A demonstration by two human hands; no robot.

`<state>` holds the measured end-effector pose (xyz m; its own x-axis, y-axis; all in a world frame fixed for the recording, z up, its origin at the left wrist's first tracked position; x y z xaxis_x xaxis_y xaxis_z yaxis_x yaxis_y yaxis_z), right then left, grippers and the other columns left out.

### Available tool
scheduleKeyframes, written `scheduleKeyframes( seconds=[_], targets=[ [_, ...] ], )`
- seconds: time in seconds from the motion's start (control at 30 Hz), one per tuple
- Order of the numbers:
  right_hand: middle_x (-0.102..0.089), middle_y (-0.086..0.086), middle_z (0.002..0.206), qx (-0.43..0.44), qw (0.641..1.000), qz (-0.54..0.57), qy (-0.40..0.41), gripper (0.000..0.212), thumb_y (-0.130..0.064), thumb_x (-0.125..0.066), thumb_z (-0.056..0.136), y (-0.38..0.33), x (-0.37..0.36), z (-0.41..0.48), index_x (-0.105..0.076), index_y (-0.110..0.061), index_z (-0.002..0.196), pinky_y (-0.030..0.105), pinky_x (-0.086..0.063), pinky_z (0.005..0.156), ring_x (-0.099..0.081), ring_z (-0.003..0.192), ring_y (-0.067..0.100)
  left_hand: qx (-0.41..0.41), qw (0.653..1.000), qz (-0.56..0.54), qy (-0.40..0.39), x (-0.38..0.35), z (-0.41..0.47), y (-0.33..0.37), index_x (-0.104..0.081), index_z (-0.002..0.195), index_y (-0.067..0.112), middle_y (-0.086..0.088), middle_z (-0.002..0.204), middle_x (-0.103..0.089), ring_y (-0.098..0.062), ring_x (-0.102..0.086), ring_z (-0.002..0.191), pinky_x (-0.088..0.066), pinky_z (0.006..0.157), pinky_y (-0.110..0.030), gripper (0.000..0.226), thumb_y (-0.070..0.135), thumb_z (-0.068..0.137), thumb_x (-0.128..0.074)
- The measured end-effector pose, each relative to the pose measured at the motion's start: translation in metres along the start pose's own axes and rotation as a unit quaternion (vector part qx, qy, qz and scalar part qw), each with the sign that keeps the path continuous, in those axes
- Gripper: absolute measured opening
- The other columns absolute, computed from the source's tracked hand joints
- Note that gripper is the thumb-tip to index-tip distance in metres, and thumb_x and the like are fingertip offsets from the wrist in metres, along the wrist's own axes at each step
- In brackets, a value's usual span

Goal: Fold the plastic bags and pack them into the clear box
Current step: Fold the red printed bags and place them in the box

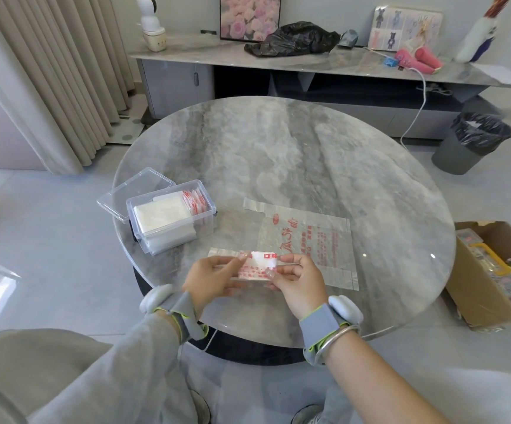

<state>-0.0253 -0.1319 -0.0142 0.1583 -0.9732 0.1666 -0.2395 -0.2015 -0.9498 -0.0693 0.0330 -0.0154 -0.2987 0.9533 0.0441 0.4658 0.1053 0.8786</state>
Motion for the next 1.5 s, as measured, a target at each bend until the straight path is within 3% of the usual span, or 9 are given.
scheduleKeyframes(
  seconds=[0.1,0.33,0.53,0.93,1.0,1.1,1.17,1.3,1.5],
  targets=[
    [-0.068,0.006,0.080,-0.003,1.000,0.019,-0.010,0.030,0.001,-0.073,0.079,-0.003,-0.002,0.000,-0.054,-0.018,0.092,0.038,-0.057,0.074,-0.067,0.060,0.015,0.058,0.995,-0.074,-0.037,0.001,-0.003,0.004,-0.071,0.099,0.005,-0.012,0.095,-0.075,-0.019,-0.074,0.082,-0.055,0.059,-0.021,0.031,0.033,0.085,-0.072],
    [-0.069,0.011,0.087,-0.090,0.992,0.078,-0.047,0.042,0.002,-0.071,0.081,-0.010,0.000,-0.001,-0.050,-0.010,0.115,0.028,-0.058,0.070,-0.067,0.067,0.020,-0.009,0.999,-0.034,0.016,0.003,-0.003,0.005,-0.072,0.086,0.005,-0.001,0.073,-0.073,-0.005,-0.063,0.061,-0.047,0.061,-0.020,0.015,0.019,0.082,-0.077],
    [-0.068,0.013,0.081,-0.195,0.963,0.162,-0.096,0.023,-0.011,-0.071,0.084,-0.024,0.007,-0.002,-0.066,0.002,0.103,0.030,-0.058,0.072,-0.065,0.069,0.023,-0.038,0.999,-0.006,0.016,0.004,-0.009,0.014,-0.074,0.089,0.002,-0.002,0.073,-0.073,0.000,-0.061,0.057,-0.048,0.061,-0.019,0.020,0.020,0.081,-0.077],
    [-0.065,0.013,0.075,-0.097,0.989,0.103,-0.039,0.002,0.002,-0.068,0.083,-0.032,0.004,0.000,-0.066,0.001,0.084,0.019,-0.054,0.049,-0.063,0.048,0.010,-0.096,0.995,0.012,0.023,0.021,-0.018,0.032,-0.075,0.089,0.009,-0.001,0.075,-0.075,-0.004,-0.068,0.064,-0.047,0.058,-0.016,0.009,0.014,0.090,-0.068],
    [-0.063,0.013,0.073,-0.074,0.993,0.087,-0.008,0.003,0.003,-0.068,0.083,-0.032,0.008,0.004,-0.066,0.002,0.086,0.019,-0.054,0.047,-0.062,0.046,0.010,-0.182,0.971,0.100,0.118,0.035,-0.012,0.036,-0.074,0.089,0.018,0.006,0.078,-0.075,-0.005,-0.069,0.071,-0.048,0.063,-0.019,0.008,0.017,0.092,-0.066],
    [-0.064,0.011,0.072,-0.038,0.998,0.037,0.016,0.008,0.000,-0.071,0.082,-0.031,0.014,0.007,-0.066,-0.005,0.078,0.020,-0.055,0.050,-0.062,0.050,0.011,-0.337,0.822,0.346,0.302,0.059,0.001,0.036,-0.070,0.104,0.021,0.004,0.101,-0.069,-0.020,-0.061,0.095,-0.043,0.081,-0.031,0.017,0.024,0.087,-0.067],
    [-0.065,0.011,0.072,-0.020,0.999,0.012,0.022,0.011,-0.001,-0.072,0.081,-0.030,0.014,0.007,-0.066,-0.009,0.076,0.022,-0.057,0.053,-0.063,0.053,0.014,-0.370,0.749,0.434,0.336,0.072,0.013,0.033,-0.066,0.113,0.018,-0.003,0.111,-0.064,-0.030,-0.055,0.104,-0.036,0.093,-0.038,0.034,0.025,0.079,-0.069],
    [-0.066,0.009,0.070,0.009,0.999,-0.028,0.026,0.014,-0.002,-0.073,0.080,-0.029,0.012,0.003,-0.067,-0.012,0.073,0.027,-0.059,0.057,-0.064,0.056,0.018,-0.300,0.754,0.508,0.288,0.081,0.028,0.029,-0.064,0.118,0.014,-0.009,0.117,-0.063,-0.036,-0.055,0.109,-0.033,0.102,-0.043,0.045,0.023,0.075,-0.075],
    [-0.064,0.006,0.067,0.028,0.998,-0.042,0.032,0.018,-0.001,-0.074,0.080,-0.035,0.014,-0.002,-0.066,-0.014,0.070,0.030,-0.059,0.060,-0.064,0.058,0.019,-0.242,0.780,0.529,0.229,0.072,0.018,0.030,-0.056,0.126,0.017,-0.005,0.118,-0.060,-0.029,-0.054,0.107,-0.040,0.091,-0.037,0.038,0.025,0.088,-0.059]
  ],
)
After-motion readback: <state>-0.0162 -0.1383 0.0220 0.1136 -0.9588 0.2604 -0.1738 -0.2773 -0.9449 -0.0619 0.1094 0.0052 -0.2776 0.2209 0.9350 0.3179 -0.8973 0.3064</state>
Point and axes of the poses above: each hand's wrist, its own z-axis towards the middle knuckle, its own x-axis out of the back of the hand, y = z × x, the point moved 1 cm from there along z, towards the middle knuckle
